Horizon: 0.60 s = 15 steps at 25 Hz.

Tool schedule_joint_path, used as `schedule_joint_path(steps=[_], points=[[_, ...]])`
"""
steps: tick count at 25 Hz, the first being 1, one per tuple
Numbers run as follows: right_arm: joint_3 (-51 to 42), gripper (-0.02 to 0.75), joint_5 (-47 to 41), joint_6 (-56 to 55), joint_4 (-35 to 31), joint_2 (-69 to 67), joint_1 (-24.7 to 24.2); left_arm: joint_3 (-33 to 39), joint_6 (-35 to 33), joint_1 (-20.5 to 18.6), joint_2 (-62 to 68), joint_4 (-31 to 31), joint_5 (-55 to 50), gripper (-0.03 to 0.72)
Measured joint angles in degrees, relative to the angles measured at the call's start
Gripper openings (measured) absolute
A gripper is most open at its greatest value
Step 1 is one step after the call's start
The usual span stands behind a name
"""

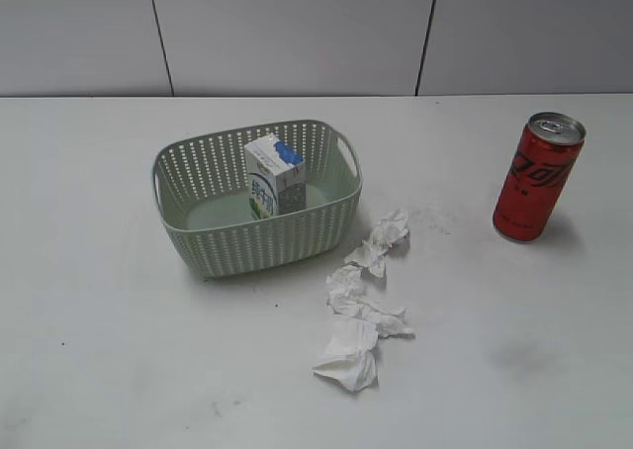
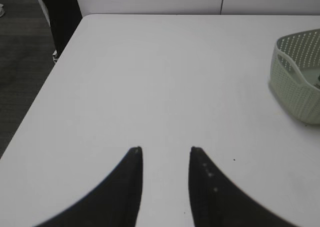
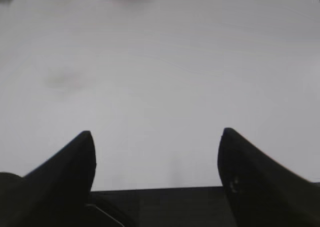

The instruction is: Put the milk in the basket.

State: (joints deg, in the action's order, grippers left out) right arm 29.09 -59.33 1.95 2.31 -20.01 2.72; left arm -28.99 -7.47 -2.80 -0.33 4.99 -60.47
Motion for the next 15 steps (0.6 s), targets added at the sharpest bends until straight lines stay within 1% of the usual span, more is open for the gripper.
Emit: schedule_joint_path(steps=[15], points=[[-0.2,0.587,-0.2,0.1,0.2,19.8,0.0,0.0,0.0,0.0,0.0,0.0,0.0,0.233]])
